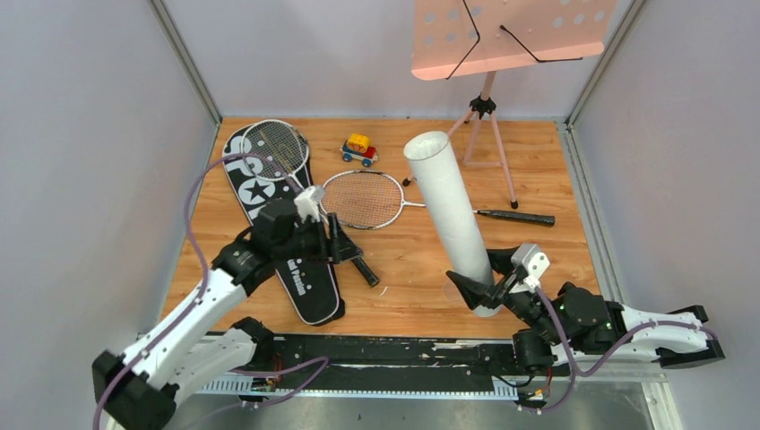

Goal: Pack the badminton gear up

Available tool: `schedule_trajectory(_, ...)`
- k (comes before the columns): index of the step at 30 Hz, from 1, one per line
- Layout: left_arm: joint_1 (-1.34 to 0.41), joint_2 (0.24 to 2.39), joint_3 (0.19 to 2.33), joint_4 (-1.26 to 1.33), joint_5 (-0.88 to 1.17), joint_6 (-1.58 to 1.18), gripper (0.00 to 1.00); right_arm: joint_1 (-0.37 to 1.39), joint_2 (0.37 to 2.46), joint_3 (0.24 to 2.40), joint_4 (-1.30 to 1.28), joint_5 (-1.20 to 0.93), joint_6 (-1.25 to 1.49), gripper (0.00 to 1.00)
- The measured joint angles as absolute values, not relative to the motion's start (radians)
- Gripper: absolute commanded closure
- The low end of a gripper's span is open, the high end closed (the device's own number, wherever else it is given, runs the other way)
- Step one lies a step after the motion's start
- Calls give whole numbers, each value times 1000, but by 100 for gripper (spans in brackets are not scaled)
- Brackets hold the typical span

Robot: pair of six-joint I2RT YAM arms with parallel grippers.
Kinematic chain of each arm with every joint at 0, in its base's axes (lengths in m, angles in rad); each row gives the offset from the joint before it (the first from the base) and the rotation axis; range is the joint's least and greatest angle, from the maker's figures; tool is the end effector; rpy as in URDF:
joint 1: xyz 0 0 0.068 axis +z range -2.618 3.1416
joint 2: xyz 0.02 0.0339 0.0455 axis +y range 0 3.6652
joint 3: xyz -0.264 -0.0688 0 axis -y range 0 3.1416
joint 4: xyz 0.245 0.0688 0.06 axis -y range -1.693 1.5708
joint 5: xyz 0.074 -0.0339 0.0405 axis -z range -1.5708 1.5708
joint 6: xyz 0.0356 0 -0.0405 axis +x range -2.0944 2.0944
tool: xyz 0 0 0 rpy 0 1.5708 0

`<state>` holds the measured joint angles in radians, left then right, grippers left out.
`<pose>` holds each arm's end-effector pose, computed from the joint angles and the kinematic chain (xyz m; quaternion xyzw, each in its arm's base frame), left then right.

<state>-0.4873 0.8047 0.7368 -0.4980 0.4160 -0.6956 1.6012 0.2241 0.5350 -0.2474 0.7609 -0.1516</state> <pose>0.1483 -0.0949 0.2898 0.0098 0.8632 -0.4130 0.2902 0.0222 0.0778 0.3106 -0.3150 0.6147 0.2586 0.6753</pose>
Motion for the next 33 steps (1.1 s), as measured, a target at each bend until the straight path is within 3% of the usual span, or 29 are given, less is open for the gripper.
schedule_trajectory(8,-853,1254,844,-307,156,-729,35,1601,167,568,-261,759,-108,83)
schedule_trajectory(14,-1007,1555,1037,-210,64,-728,42,1601,142,571,-324,758,-84,84)
schedule_trajectory(23,-1106,1805,1155,-117,2,-731,47,1601,86,592,-363,758,-44,84)
schedule_trajectory(33,-1134,1917,1177,-104,-28,-732,51,1601,86,595,-384,758,-32,83)
